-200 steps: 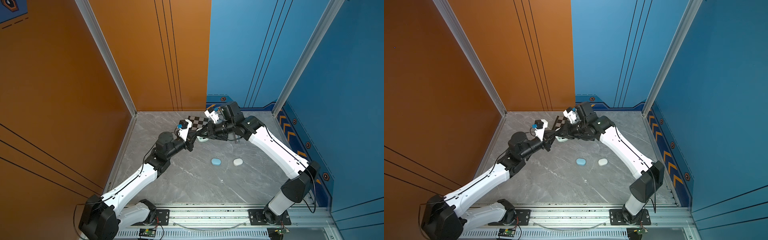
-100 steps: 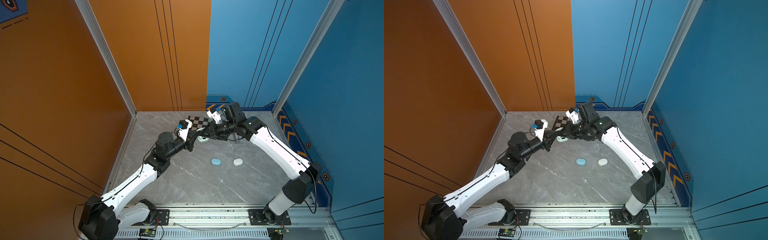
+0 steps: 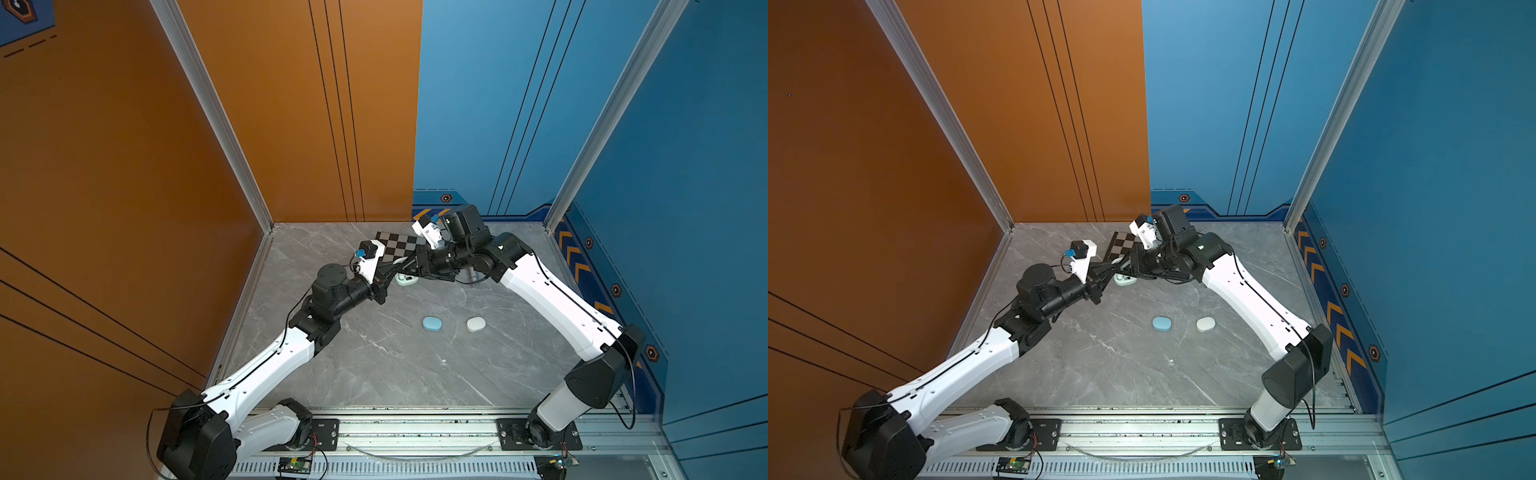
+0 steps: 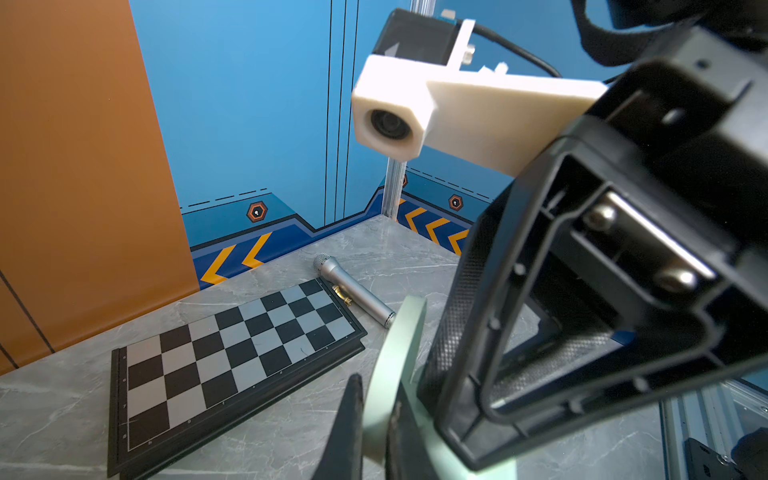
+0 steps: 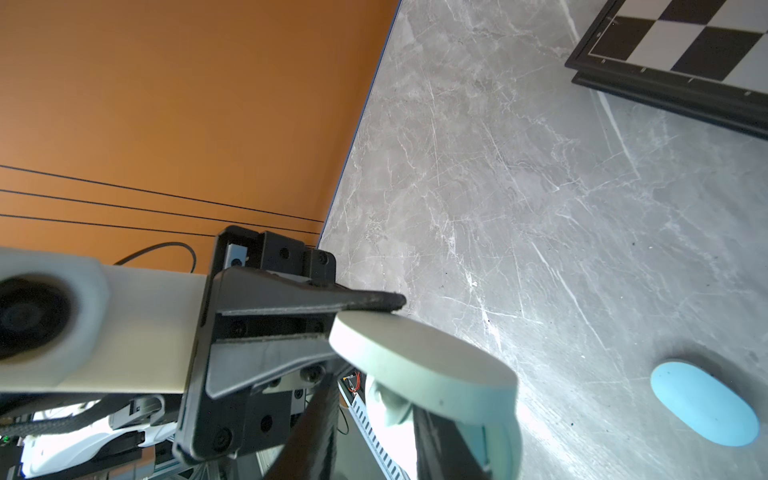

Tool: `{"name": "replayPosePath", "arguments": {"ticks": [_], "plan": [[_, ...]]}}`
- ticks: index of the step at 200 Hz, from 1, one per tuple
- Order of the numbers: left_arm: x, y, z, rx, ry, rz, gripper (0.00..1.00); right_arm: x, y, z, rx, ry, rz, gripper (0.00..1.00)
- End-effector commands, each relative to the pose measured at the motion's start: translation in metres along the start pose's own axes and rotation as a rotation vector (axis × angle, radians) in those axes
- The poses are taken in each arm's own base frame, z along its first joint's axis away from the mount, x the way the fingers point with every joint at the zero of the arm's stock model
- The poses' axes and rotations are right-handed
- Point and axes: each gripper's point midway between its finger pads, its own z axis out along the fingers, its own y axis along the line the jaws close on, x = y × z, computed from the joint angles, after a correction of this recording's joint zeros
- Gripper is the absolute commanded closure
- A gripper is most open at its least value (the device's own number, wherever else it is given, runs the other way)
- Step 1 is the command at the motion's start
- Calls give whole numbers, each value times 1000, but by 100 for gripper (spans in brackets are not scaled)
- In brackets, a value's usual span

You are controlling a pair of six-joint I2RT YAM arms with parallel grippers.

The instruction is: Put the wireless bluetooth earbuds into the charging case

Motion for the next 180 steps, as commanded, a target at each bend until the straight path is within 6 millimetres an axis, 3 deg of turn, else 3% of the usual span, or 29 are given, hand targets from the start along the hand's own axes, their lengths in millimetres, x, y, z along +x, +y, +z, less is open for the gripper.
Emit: {"name": "replayPosePath", "arguments": {"ticks": [1,57,83,102,122,142,161,180], "plan": [[-26,-12,-3,44,-67,22,100,-1,-1,-16,59,-29,-44,63],[-4,-10,0,52,-21,29,100,-22,40,-46,-35,-108,-78,61],[12,-12,4,66,15,52,100,-29,38,-69,-23,-168,-64,61],[26,-18,9,83,46,85,100,-34,1,-91,102,-261,-3,59],[47,-28,17,102,92,129,100,-18,-73,-105,287,-313,164,58],[78,-42,29,120,159,173,100,7,-134,-116,445,-332,287,59],[110,-61,42,144,207,206,100,35,-175,-123,559,-329,356,59],[144,-83,55,181,255,243,100,55,-202,-123,612,-304,418,58]]}}
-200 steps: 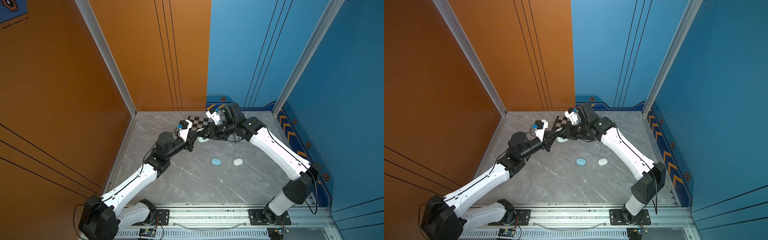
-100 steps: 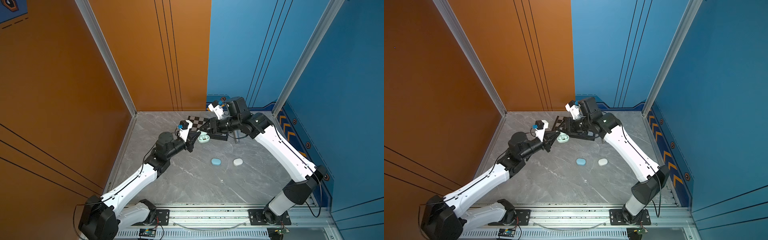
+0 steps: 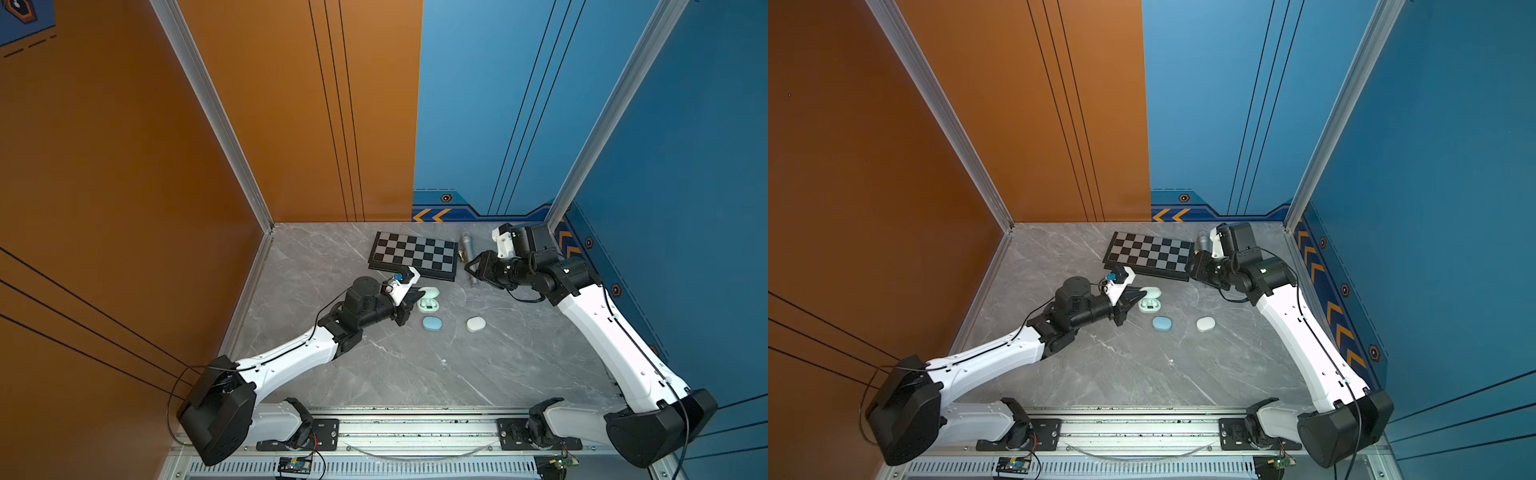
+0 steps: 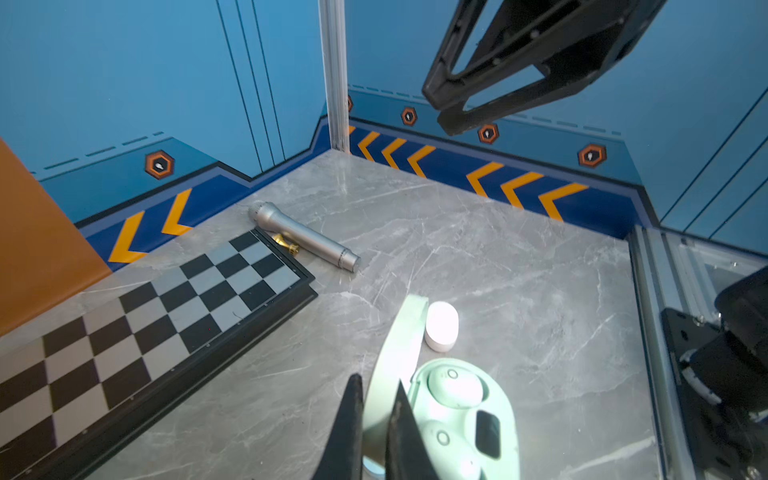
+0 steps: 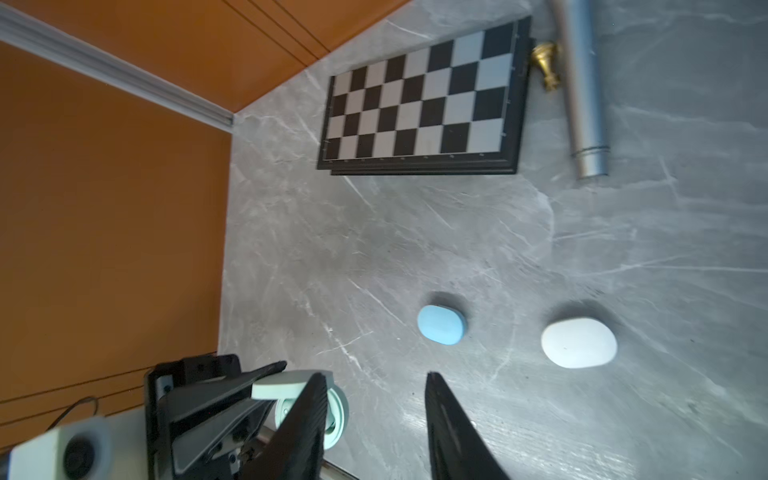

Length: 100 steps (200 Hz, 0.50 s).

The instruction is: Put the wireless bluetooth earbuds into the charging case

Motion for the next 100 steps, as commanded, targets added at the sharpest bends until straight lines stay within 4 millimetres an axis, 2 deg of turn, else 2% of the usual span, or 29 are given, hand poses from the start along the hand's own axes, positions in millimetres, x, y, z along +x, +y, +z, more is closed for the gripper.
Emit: {"name": "replayPosePath", "arguments": {"ticks": [1,15,43,100], "plan": [[26,-20,23,6,35,83,100,9,-48,5,151,-11,75,58],[45,-38,39,42,73,112,100,13,-63,8,190,-5,97,58],[76,-57,64,80,135,133,100,16,-83,9,231,-8,141,59],[101,-74,91,115,185,123,96,24,-96,14,261,12,156,59]]}}
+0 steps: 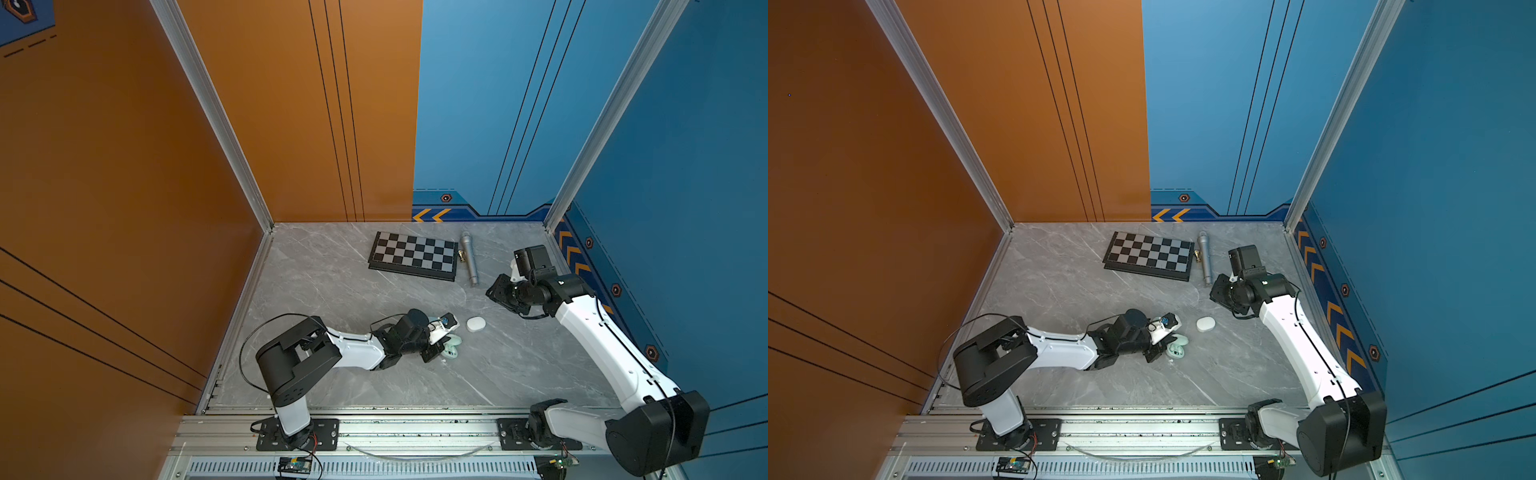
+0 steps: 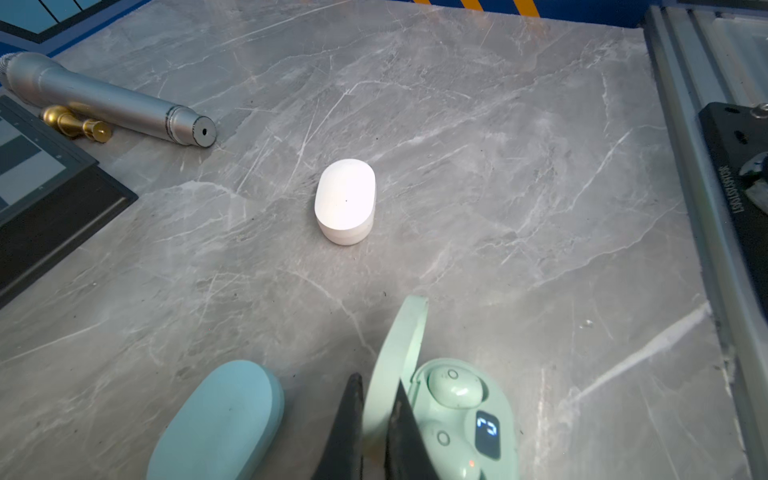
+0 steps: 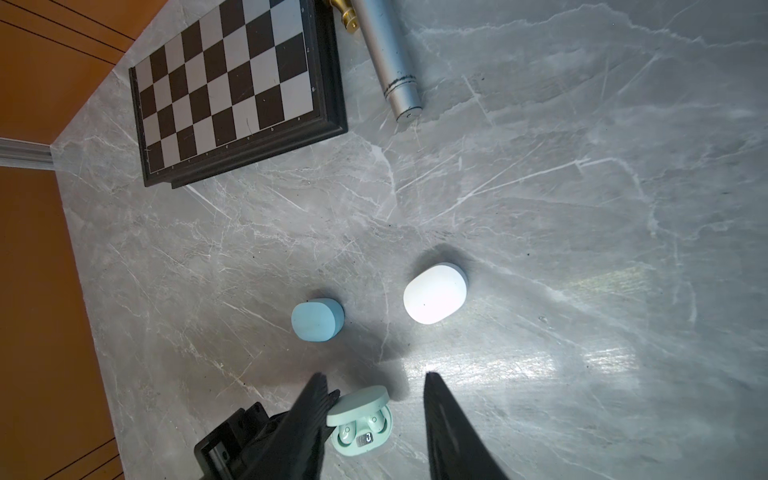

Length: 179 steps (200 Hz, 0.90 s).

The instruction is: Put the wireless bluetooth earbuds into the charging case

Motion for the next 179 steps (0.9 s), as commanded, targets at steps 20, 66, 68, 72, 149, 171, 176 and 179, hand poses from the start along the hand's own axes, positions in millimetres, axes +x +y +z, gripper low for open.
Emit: {"name": "replayPosePath", "arguments": {"ticks": [20,66,68,72,149,171,176,179], "plan": [[-17,-2,15,-7,-49,17,91,2,-13,0,42,-4,14,59],[-4,-3,25,6,-19,-4,83,3,-17,5,57,3,11,59],[-4,-3,26,6,-18,-6,83,2,-17,4,57,2,11,59],[-3,-3,26,6,-16,-11,82,2,-17,5,61,2,8,60],[-48,11,-24,-65,-138,-13,44,13,-10,21,70,74,-199,55],[-76,27,-76,-125,-216,-72,21,23,-4,36,117,143,-383,51],[-79,31,-87,-134,-222,-90,9,25,-4,40,137,158,-422,51],[-81,33,-94,-139,-226,-104,0,26,-4,42,148,167,-444,51]]}}
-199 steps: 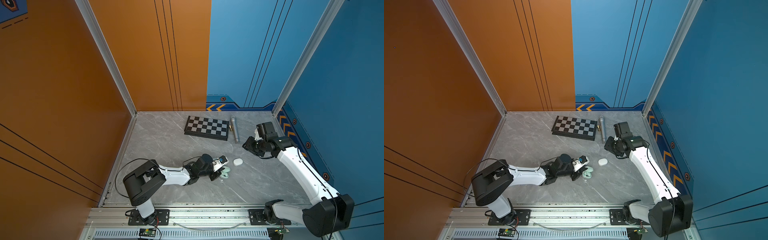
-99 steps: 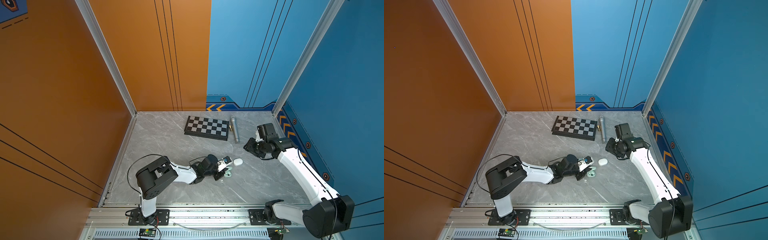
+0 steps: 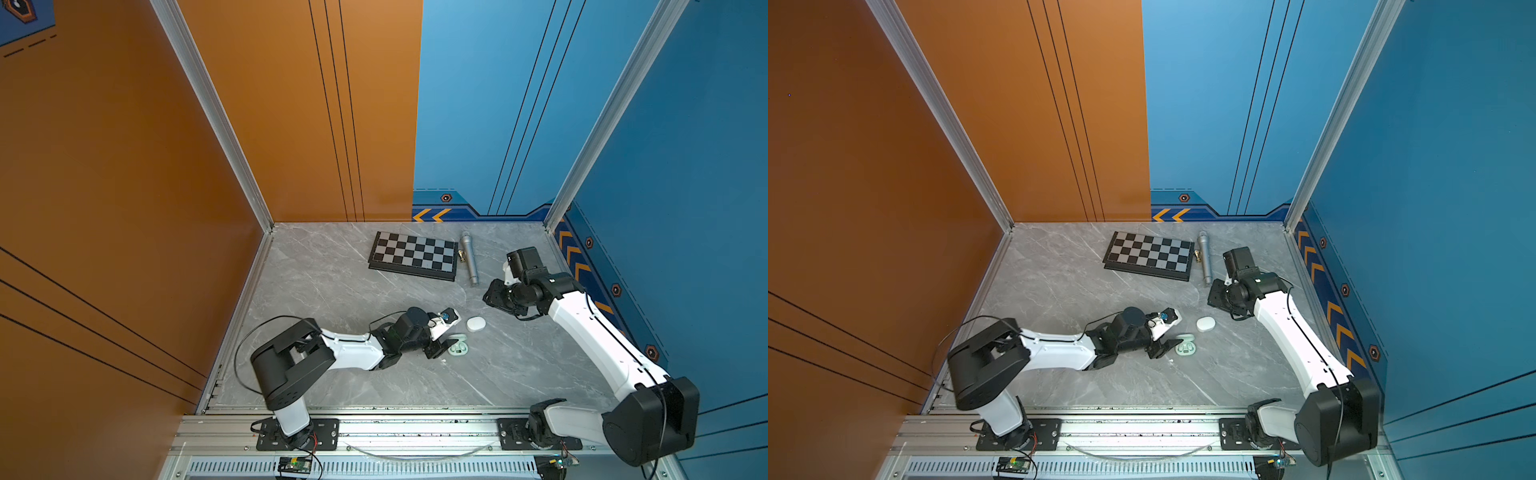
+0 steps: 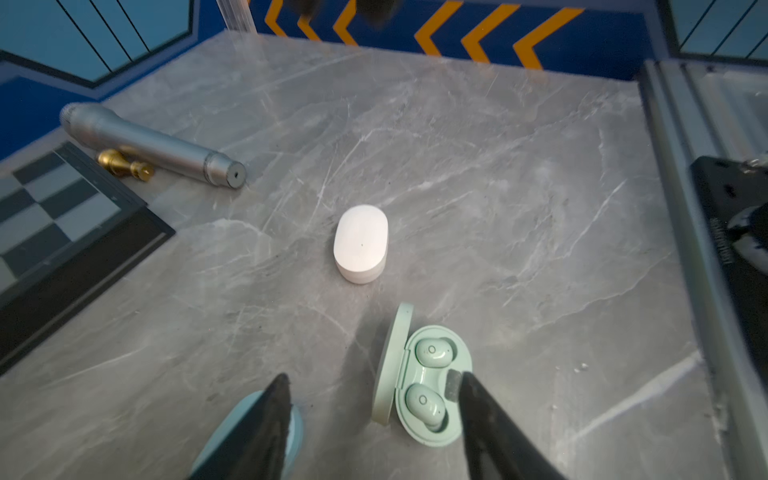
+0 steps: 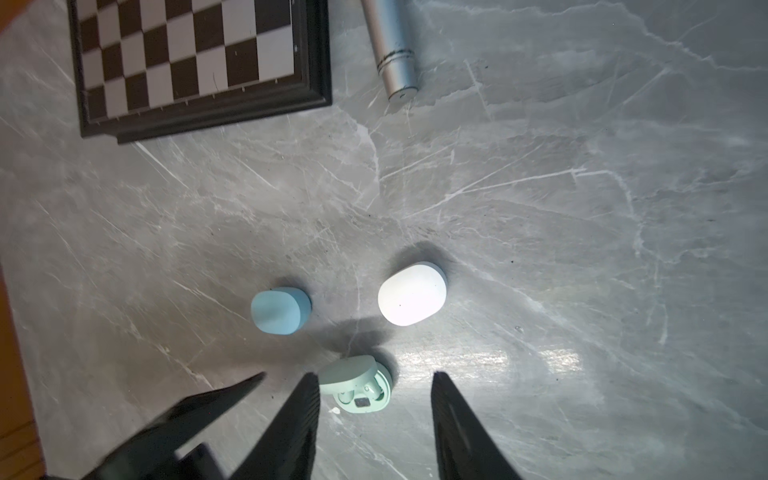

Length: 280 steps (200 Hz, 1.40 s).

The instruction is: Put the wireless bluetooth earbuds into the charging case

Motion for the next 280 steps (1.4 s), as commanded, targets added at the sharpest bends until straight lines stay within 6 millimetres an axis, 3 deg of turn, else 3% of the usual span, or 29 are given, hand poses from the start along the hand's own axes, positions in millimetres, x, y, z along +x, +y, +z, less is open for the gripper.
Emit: {"name": "replayPosePath", "arguments": {"ticks": [1,23,48,85,130,162,183,233,251,280], "plan": [[-37,25,-45,-80,-79,-75,1,8,3,14,82,76,-231,51],[-44,44,-88,-131,-86,-174,2,10,8,28,155,116,-373,51],[-33,62,-125,-197,-82,-272,2,21,12,45,208,161,-480,51],[-20,90,-157,-345,-148,-370,2,59,12,65,220,252,-540,52],[-8,108,-164,-418,-146,-439,2,94,11,66,186,289,-528,53],[-7,113,-165,-430,-145,-463,2,106,7,57,174,273,-512,54],[-6,115,-167,-437,-149,-467,2,105,12,46,138,238,-500,54],[-4,117,-175,-473,-171,-479,2,90,43,21,-4,149,-437,53],[-3,118,-177,-481,-176,-482,2,97,50,25,-27,203,-335,49],[-6,118,-178,-483,-183,-482,2,122,44,41,17,348,-159,40]]}}
